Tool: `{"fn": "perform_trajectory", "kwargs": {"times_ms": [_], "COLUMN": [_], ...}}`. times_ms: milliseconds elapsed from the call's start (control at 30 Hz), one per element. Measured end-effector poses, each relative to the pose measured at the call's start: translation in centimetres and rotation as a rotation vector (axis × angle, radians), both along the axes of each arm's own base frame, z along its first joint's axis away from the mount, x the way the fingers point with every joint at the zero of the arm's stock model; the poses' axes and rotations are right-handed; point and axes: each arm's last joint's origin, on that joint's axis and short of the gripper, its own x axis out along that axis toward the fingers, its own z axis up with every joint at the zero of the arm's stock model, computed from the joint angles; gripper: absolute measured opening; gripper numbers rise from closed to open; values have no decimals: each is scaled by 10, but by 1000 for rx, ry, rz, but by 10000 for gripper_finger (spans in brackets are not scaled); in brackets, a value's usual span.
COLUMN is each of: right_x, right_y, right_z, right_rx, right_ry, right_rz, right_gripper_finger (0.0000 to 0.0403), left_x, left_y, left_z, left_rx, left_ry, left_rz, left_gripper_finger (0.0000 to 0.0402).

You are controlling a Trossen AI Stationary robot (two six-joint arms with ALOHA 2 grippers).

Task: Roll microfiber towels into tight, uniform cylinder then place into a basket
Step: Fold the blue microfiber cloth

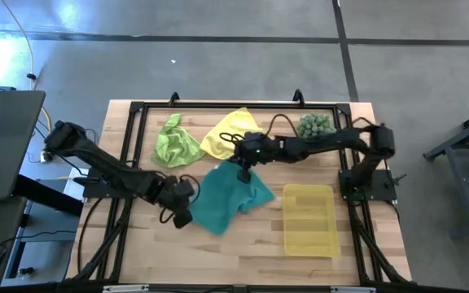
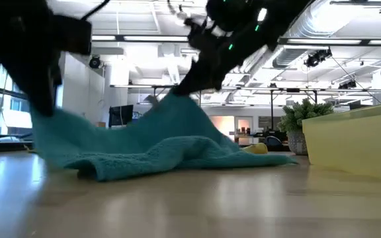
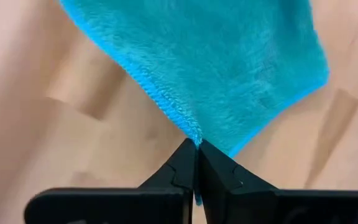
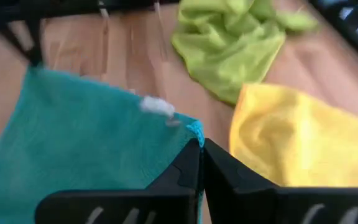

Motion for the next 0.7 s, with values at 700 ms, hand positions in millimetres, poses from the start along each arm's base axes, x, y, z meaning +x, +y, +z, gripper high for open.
{"fn": "perform_trajectory", "kwargs": {"times_ms": [700], "right_x": [-55], "right_y": [18], "right_z": [105], "right_rx": [-455], "right_ry": [-182], "right_rz": [-236], "right_gripper_finger": [0], "left_x": [-22], "left_y": [50], "left_z": [167], "left_rx": [592], "left_ry": [-220], "left_rz": [5], "left_gripper_finger": [5]}}
